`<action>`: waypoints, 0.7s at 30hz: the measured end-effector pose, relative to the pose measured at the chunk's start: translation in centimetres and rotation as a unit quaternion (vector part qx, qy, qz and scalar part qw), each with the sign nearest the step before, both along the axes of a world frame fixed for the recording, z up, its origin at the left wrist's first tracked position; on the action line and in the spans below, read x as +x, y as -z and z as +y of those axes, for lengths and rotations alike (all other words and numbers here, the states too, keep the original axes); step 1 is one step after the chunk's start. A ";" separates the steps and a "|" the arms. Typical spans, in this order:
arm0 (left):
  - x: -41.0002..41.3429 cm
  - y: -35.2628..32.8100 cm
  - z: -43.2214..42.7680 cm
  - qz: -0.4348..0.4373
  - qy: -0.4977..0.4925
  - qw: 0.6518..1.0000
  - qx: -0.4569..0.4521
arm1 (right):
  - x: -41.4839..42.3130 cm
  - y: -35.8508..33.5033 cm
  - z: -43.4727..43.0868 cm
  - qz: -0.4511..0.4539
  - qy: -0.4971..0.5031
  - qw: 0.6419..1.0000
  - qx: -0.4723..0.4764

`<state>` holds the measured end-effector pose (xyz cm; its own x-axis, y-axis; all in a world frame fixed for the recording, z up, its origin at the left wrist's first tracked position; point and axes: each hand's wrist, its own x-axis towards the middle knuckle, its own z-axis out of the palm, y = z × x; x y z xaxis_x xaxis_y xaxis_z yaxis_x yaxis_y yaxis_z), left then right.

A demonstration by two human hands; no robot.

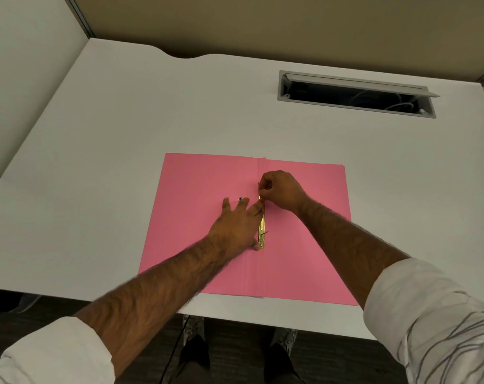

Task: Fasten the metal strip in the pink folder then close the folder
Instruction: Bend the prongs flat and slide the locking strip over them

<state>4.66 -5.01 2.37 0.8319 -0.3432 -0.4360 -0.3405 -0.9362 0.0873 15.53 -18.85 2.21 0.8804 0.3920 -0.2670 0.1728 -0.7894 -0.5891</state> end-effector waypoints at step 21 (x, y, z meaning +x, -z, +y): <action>0.6 -0.1 0.6 -0.007 -0.016 0.998 -0.055 | -5.3 0.4 -3.1 -0.045 0.087 0.990 0.098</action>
